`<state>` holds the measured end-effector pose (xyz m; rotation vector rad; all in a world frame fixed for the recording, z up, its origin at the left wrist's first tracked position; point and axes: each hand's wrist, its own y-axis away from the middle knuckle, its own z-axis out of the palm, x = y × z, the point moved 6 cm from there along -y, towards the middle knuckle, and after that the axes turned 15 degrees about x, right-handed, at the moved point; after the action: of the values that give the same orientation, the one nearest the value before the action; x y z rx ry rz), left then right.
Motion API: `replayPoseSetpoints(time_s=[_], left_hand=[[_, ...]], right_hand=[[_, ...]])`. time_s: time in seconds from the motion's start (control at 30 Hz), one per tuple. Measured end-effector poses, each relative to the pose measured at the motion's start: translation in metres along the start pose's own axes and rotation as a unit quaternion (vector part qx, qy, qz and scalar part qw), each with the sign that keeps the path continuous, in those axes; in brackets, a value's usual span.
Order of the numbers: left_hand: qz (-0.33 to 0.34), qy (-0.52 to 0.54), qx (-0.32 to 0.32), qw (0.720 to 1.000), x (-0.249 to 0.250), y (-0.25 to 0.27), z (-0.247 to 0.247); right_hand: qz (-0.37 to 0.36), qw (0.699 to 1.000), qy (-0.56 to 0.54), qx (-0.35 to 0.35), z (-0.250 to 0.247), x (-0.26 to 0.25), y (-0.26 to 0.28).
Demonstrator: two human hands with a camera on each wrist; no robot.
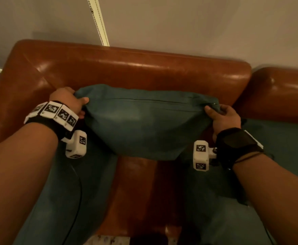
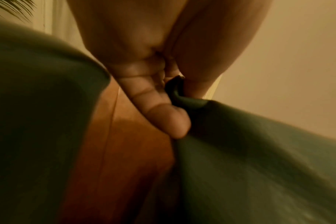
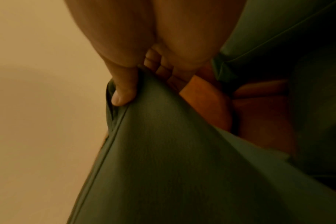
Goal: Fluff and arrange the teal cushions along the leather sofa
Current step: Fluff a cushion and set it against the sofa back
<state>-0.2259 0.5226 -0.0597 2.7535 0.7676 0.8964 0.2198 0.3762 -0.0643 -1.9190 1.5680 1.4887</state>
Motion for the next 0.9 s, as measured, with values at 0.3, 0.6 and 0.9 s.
replayPoseSetpoints(time_s=[0.3, 0.6, 0.9], left_hand=[[0.043, -0.081, -0.001, 0.996, 0.010, 0.017, 0.003], [0.456, -0.311, -0.092, 0.829, 0.070, 0.127, 0.064], [0.419, -0.354, -0.073, 0.833, 0.061, 0.090, 0.089]], right_hand=[[-0.066, 0.993, 0.098, -0.003, -0.008, -0.009, -0.012], [-0.289, 0.920, 0.263, -0.008, 0.002, -0.034, 0.029], [-0.510, 0.657, 0.519, -0.198, 0.078, -0.005, 0.069]])
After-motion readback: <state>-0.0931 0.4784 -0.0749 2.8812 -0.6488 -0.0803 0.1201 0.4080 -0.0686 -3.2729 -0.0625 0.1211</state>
